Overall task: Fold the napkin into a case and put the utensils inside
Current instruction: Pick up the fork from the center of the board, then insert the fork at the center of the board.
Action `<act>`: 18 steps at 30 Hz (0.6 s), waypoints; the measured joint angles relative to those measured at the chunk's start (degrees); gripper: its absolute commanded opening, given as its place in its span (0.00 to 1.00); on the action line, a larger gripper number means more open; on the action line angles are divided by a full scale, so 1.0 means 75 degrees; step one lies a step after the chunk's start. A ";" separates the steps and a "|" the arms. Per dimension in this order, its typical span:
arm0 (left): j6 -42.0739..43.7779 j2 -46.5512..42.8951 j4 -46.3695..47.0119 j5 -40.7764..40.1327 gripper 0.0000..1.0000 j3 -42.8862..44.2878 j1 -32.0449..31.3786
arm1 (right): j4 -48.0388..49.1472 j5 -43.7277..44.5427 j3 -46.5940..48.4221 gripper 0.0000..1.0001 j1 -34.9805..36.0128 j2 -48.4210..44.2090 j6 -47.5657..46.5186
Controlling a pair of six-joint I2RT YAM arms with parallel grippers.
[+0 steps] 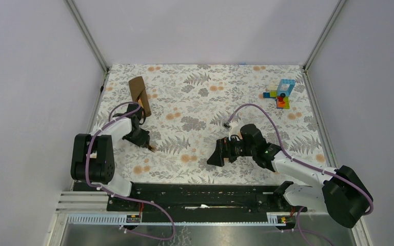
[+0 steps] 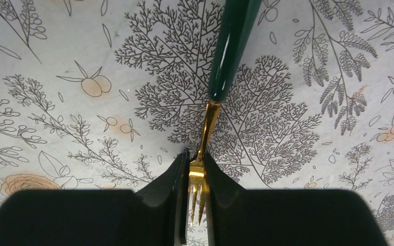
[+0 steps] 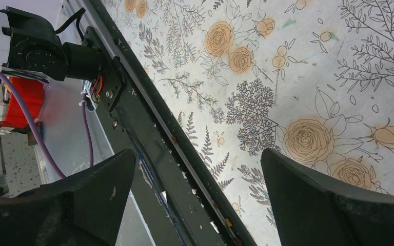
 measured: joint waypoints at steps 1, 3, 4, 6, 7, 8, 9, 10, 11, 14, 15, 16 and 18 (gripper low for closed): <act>0.0000 0.0017 0.0012 -0.0012 0.13 0.0009 0.0000 | 0.0000 0.0000 0.0000 1.00 0.0000 0.0003 0.0000; 0.0035 0.0055 0.0032 -0.0041 0.05 0.0050 -0.0003 | 0.0000 0.0000 0.0000 1.00 0.0000 0.0003 0.0000; 0.0082 0.0076 0.0055 -0.0058 0.00 0.0073 -0.0003 | 0.0000 0.0000 0.0000 1.00 0.0000 0.0003 0.0000; 0.0233 0.0085 0.0111 -0.0119 0.00 0.0093 -0.0003 | 0.0000 0.0000 0.0000 1.00 0.0000 0.0003 0.0000; 0.0335 0.0076 0.0137 -0.0149 0.00 0.0093 -0.0020 | 0.0000 0.0000 0.0000 1.00 0.0000 0.0000 0.0000; 0.0437 0.0058 0.0149 -0.0160 0.00 0.0093 -0.0032 | 0.0000 0.0000 0.0000 1.00 0.0000 0.0000 0.0000; 0.0592 0.0029 0.0169 -0.0175 0.00 0.0085 -0.0038 | 0.0000 0.0000 0.0000 1.00 0.0000 -0.0003 -0.0003; 0.0746 -0.0012 0.0172 -0.0189 0.00 0.0064 -0.0041 | 0.0000 0.0000 0.0000 1.00 0.0000 -0.0006 -0.0003; 0.0962 -0.0082 0.0137 -0.0213 0.00 0.0023 -0.0041 | 0.0000 0.0000 0.0000 1.00 0.0000 -0.0006 -0.0003; 0.1629 -0.0522 -0.0274 -0.0239 0.00 -0.0023 -0.0041 | 0.0000 0.0000 0.0000 1.00 0.0000 -0.0006 -0.0006; 0.1897 -0.0804 -0.0428 -0.0248 0.00 -0.0012 -0.0041 | 0.0003 0.0000 0.0000 1.00 0.0000 -0.0006 -0.0006; 0.2090 -0.1037 -0.0545 -0.0245 0.00 0.0009 -0.0041 | 0.0003 -0.0003 0.0000 1.00 0.0000 -0.0006 -0.0003; 0.2565 -0.1533 -0.0801 -0.0236 0.00 0.0160 -0.0041 | 0.0009 -0.0009 0.0000 1.00 0.0000 -0.0006 -0.0003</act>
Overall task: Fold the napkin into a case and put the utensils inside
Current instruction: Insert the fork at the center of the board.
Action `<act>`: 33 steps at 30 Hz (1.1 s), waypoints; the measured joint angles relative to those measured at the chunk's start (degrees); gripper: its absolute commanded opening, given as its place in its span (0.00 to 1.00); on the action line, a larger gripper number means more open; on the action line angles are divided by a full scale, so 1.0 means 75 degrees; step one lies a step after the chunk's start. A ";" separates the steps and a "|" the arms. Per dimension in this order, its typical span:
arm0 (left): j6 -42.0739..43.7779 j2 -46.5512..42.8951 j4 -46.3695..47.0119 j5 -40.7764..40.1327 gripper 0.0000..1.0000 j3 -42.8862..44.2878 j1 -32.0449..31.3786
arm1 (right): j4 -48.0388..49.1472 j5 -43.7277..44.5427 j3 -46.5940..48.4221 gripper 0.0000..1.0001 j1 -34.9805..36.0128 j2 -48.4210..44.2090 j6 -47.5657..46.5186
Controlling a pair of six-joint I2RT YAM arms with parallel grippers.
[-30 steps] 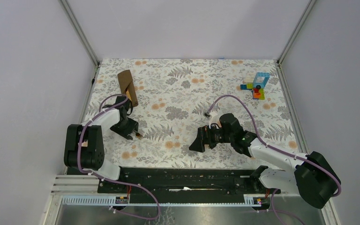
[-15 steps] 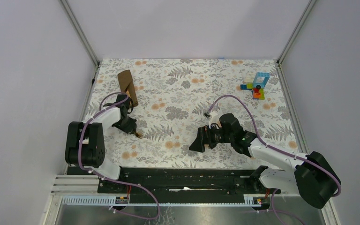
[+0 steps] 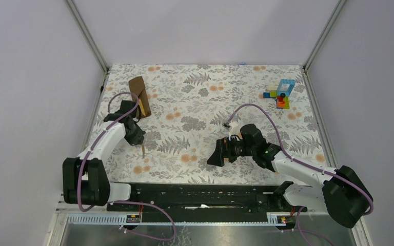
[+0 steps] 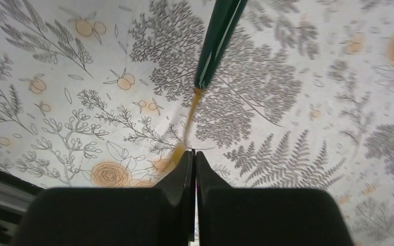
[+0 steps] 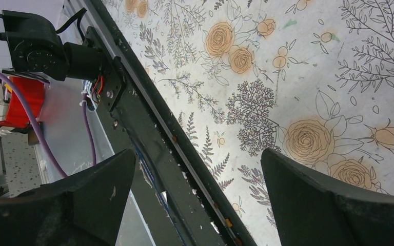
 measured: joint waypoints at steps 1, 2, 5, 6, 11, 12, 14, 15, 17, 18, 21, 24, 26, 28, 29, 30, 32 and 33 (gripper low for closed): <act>0.0207 -0.0152 -0.0102 0.0003 0.00 0.0117 0.0000 | 0.0006 -0.0006 0.0000 1.00 0.0000 0.0000 0.0000; 0.0411 -0.0262 -0.0181 -0.0006 0.00 0.0268 0.0000 | 0.0012 -0.0012 0.0000 1.00 0.0000 0.0003 0.0000; 0.0933 -0.0326 -0.0280 0.0017 0.00 0.0670 0.0000 | 0.0052 -0.0017 0.0000 1.00 0.0000 0.0003 0.0000; 0.1119 -0.0323 -0.0294 0.0047 0.00 0.0758 0.0000 | 0.0052 -0.0017 -0.0003 1.00 0.0000 0.0003 0.0000; 0.2124 0.0198 -0.0653 0.0137 0.28 0.1612 0.0000 | 0.0052 -0.0015 -0.0070 1.00 0.0000 0.0000 0.0000; 0.2261 0.0335 -0.0647 0.0128 0.42 0.1751 0.0000 | 0.0047 -0.0015 -0.0087 1.00 0.0000 0.0000 0.0000; 0.2465 0.0420 -0.0600 0.0087 0.45 0.1798 0.0000 | 0.0047 -0.0012 -0.0096 1.00 0.0000 0.0000 0.0000; 0.2623 0.0423 -0.0615 0.0055 0.45 0.1781 0.0006 | 0.0050 -0.0012 -0.0096 1.00 0.0000 -0.0003 0.0000; 0.2856 0.0460 -0.0609 0.0029 0.45 0.1740 0.0017 | 0.0050 -0.0012 -0.0096 1.00 0.0000 -0.0003 0.0000; 0.3016 0.0580 -0.0615 0.0041 0.44 0.1740 0.0029 | 0.0050 -0.0015 -0.0096 1.00 0.0000 -0.0003 0.0000; 0.3500 0.1317 -0.0446 0.0096 0.43 0.1725 0.0041 | 0.0055 -0.0020 -0.0096 1.00 0.0000 -0.0003 0.0003; 0.3870 0.2110 -0.0233 0.0149 0.44 0.1609 0.0044 | 0.0067 -0.0026 -0.0096 1.00 0.0000 0.0000 0.0006; 0.4080 0.2480 -0.0125 0.0149 0.45 0.1501 0.0044 | 0.0067 -0.0023 -0.0096 1.00 0.0000 -0.0003 0.0006; 0.4255 0.2658 -0.0096 0.0149 0.44 0.1486 0.0064 | 0.0067 -0.0017 -0.0096 1.00 0.0000 -0.0006 0.0006; 0.4310 0.2716 -0.0041 0.0146 0.43 0.1486 0.0093 | 0.0067 -0.0017 -0.0096 1.00 0.0000 -0.0012 0.0006; 0.4380 0.2774 0.0023 0.0149 0.41 0.1486 0.0146 | 0.0067 -0.0017 -0.0096 1.00 0.0000 -0.0015 0.0006; 0.4485 0.2888 0.0143 0.0154 0.38 0.1486 0.0268 | 0.0067 -0.0017 -0.0096 1.00 0.0000 -0.0020 0.0006; 0.4538 0.2958 0.0192 0.0184 0.37 0.1486 0.0335 | 0.0064 -0.0017 -0.0096 1.00 0.0000 -0.0020 0.0006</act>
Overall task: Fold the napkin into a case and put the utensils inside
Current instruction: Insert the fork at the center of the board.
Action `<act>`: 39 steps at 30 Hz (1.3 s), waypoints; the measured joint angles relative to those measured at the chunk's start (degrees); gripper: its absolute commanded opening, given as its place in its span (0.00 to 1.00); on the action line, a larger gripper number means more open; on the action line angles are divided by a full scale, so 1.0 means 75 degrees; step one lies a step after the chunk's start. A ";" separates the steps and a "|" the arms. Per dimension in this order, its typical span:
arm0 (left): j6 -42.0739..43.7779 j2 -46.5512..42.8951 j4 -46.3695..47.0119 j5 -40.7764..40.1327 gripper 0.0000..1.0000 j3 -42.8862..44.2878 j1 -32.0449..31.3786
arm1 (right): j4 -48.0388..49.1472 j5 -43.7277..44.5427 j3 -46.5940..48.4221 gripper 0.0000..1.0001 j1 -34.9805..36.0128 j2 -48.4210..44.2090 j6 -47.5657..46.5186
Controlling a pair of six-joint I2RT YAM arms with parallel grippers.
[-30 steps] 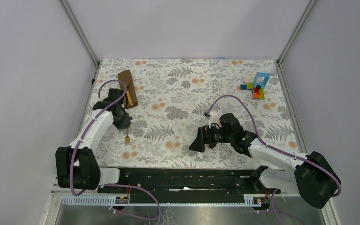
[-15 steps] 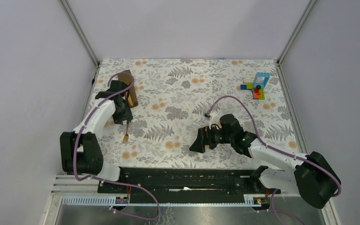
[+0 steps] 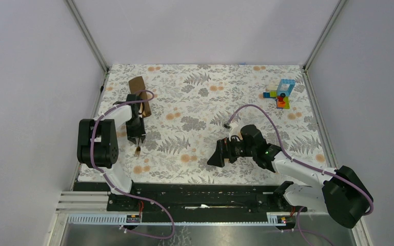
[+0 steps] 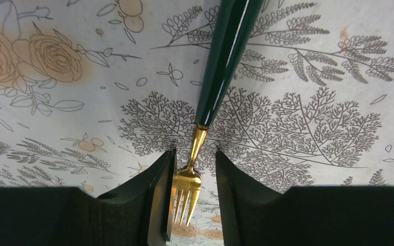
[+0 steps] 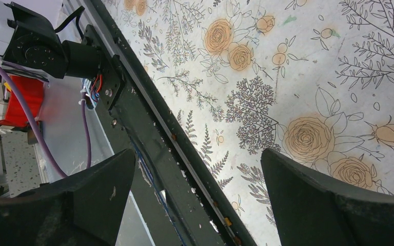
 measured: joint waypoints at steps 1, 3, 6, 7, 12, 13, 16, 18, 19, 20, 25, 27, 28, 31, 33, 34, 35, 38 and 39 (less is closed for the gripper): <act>0.0055 0.0029 0.0006 0.0082 0.37 0.0017 0.0050 | 0.0000 0.0000 0.0000 1.00 0.0000 0.0000 0.0000; 0.0128 0.0029 0.0050 0.0149 0.37 0.0015 0.0114 | -0.0003 0.0000 0.0000 1.00 0.0000 0.0000 0.0000; 0.0248 0.0029 0.0079 0.0335 0.31 0.0000 0.0242 | -0.0006 0.0000 0.0000 1.00 0.0000 0.0000 0.0000; 0.0259 0.0029 0.0090 0.0414 0.29 -0.0003 0.0286 | -0.0006 0.0000 0.0000 1.00 0.0000 0.0000 0.0000; 0.0335 0.0055 0.0119 0.0726 0.03 -0.0003 0.0405 | -0.0006 -0.0003 0.0000 1.00 0.0000 0.0003 0.0000; 0.0312 0.0055 0.0122 0.0743 0.00 -0.0003 0.0405 | -0.0003 -0.0003 0.0000 1.00 0.0000 0.0003 0.0000; 0.0309 0.0055 0.0108 0.0708 0.00 -0.0003 0.0399 | -0.0003 -0.0003 0.0000 1.00 0.0000 0.0009 0.0000; 0.0283 0.0035 0.0096 0.0647 0.00 -0.0012 0.0399 | -0.0003 -0.0003 0.0000 1.00 0.0000 0.0009 0.0000; 0.0265 -0.0006 0.0105 0.0621 0.00 -0.0047 0.0399 | -0.0003 -0.0003 0.0000 1.00 0.0000 0.0012 0.0000; 0.0242 -0.0061 0.0099 0.0583 0.00 -0.0087 0.0399 | 0.0003 -0.0003 0.0000 1.00 0.0000 0.0020 0.0000; 0.0015 -0.0667 -0.0347 0.0516 0.00 -0.0131 0.0396 | 0.0108 -0.0009 0.0000 1.00 0.0000 0.0131 0.0003; -0.0041 -0.0915 -0.0612 0.0525 0.00 0.0093 0.0364 | 0.0105 -0.0009 0.0000 1.00 0.0000 0.0149 0.0006; -0.0044 -0.0953 -0.0702 0.0525 0.00 0.0262 0.0361 | 0.0105 -0.0009 0.0000 1.00 0.0000 0.0149 0.0009; -0.0023 -0.0892 -0.0825 0.0577 0.00 0.0883 0.0347 | 0.0111 -0.0009 0.0000 1.00 0.0000 0.0160 0.0020; 0.0052 -0.0711 -0.0877 0.0755 0.00 0.1335 0.0338 | 0.0111 -0.0015 0.0000 1.00 0.0000 0.0181 0.0020; 0.0087 -0.0577 -0.0866 0.0854 0.00 0.1501 0.0332 | 0.0111 -0.0015 0.0000 1.00 0.0000 0.0189 0.0020; 0.0117 -0.0423 -0.0874 0.0956 0.00 0.1664 0.0332 | 0.0111 -0.0015 0.0000 1.00 0.0000 0.0198 0.0020; 0.0230 0.0283 -0.0921 0.1303 0.00 0.2203 0.0326 | 0.0111 -0.0012 0.0000 1.00 0.0000 0.0224 0.0020; 0.0254 0.0495 -0.0918 0.1373 0.00 0.2326 0.0318 | 0.0111 -0.0015 0.0000 1.00 0.0000 0.0239 0.0020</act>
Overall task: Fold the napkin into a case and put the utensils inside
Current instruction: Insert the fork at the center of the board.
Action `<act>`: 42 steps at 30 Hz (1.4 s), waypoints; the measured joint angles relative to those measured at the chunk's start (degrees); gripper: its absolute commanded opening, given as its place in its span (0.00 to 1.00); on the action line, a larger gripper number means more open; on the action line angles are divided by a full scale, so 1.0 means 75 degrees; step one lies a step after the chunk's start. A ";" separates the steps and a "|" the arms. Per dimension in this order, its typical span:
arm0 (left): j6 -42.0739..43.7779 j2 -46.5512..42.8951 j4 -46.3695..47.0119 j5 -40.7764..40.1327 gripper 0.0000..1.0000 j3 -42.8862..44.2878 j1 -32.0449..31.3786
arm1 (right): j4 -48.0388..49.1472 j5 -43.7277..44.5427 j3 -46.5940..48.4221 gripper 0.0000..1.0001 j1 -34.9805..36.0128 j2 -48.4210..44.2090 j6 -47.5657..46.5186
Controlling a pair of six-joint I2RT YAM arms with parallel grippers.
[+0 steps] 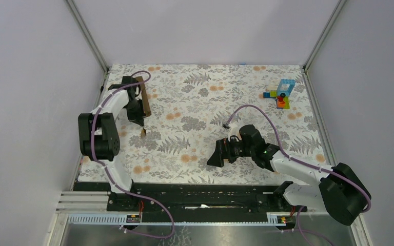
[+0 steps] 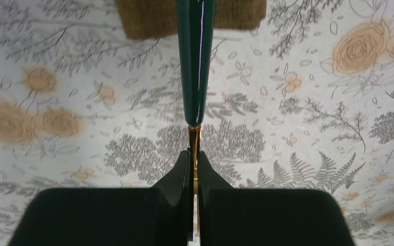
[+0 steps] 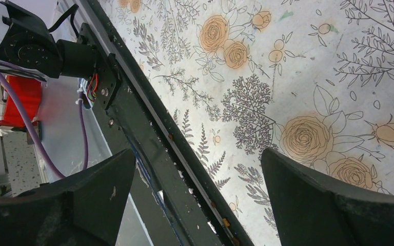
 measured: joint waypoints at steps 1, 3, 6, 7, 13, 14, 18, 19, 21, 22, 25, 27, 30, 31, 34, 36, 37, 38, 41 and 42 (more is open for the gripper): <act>0.0035 0.0227 -0.0023 0.0070 0.00 0.0146 0.0000 | -0.0003 0.0003 0.0000 1.00 0.0000 0.0015 0.0000; 0.0085 0.0632 -0.0050 0.0157 0.00 0.0423 -0.0006 | -0.0006 0.0006 0.0000 1.00 0.0000 0.0035 -0.0003; 0.0169 0.1195 -0.0143 0.0265 0.00 0.0968 -0.0003 | -0.0009 0.0009 0.0000 1.00 0.0000 0.0079 -0.0003; 0.0204 0.1396 -0.0157 0.0300 0.00 0.1192 0.0003 | -0.0009 0.0009 0.0000 1.00 0.0000 0.0105 -0.0003; 0.0329 0.2194 -0.0297 0.0493 0.00 0.2133 0.0099 | -0.0012 0.0017 0.0003 1.00 0.0000 0.0160 -0.0003; 0.0341 0.2305 -0.0353 0.0533 0.00 0.2276 0.0134 | -0.0015 0.0017 0.0003 1.00 0.0000 0.0172 -0.0003; 0.0405 0.2696 -0.0562 0.0673 0.00 0.2873 0.0262 | -0.0015 0.0015 0.0006 1.00 0.0000 0.0312 -0.0003; 0.0423 0.2792 -0.0624 0.0705 0.00 0.3031 0.0294 | -0.0015 0.0017 0.0006 1.00 0.0000 0.0344 -0.0003; 0.0452 0.2929 -0.0685 0.0740 0.00 0.3258 0.0347 | -0.0015 0.0017 0.0012 1.00 0.0000 0.0388 -0.0003; 0.0458 0.2987 -0.0723 0.0752 0.00 0.3354 0.0370 | -0.0012 0.0017 0.0017 1.00 0.0000 0.0405 -0.0003; 0.0481 0.3127 -0.0860 0.0784 0.00 0.3564 0.0431 | -0.0012 0.0017 0.0032 1.00 0.0000 0.0458 -0.0003; 0.0495 0.3244 -0.0976 0.0804 0.00 0.3748 0.0472 | -0.0012 0.0020 0.0041 1.00 0.0000 0.0495 -0.0003; 0.0530 0.3468 -0.1122 0.0825 0.08 0.4048 0.0548 | -0.0015 0.0020 0.0047 1.00 0.0000 0.0513 -0.0003; 0.0536 0.3523 -0.1145 0.0828 0.16 0.4118 0.0571 | -0.0012 0.0020 0.0047 1.00 0.0000 0.0513 -0.0003; 0.0571 0.3628 -0.1247 0.0839 0.32 0.4307 0.0606 | -0.0012 0.0020 0.0047 1.00 0.0000 0.0513 -0.0003; 0.0516 0.3631 -0.1221 0.0880 0.36 0.4374 0.0618 | -0.0012 0.0020 0.0047 1.00 0.0000 0.0513 -0.0003; 0.0466 0.3582 -0.1142 0.0909 0.37 0.4336 0.0627 | -0.0012 0.0020 0.0047 1.00 0.0000 0.0513 -0.0003; 0.0437 0.3480 -0.1023 0.0935 0.39 0.4202 0.0627 | -0.0012 0.0017 0.0047 1.00 0.0000 0.0513 -0.0003; 0.0239 0.2649 -0.0428 0.1003 0.41 0.3045 0.0635 | -0.0009 0.0017 0.0047 1.00 0.0000 0.0513 0.0000; 0.0117 0.2130 -0.0210 0.1035 0.42 0.2401 0.0653 | -0.0009 0.0020 0.0047 1.00 0.0000 0.0513 0.0000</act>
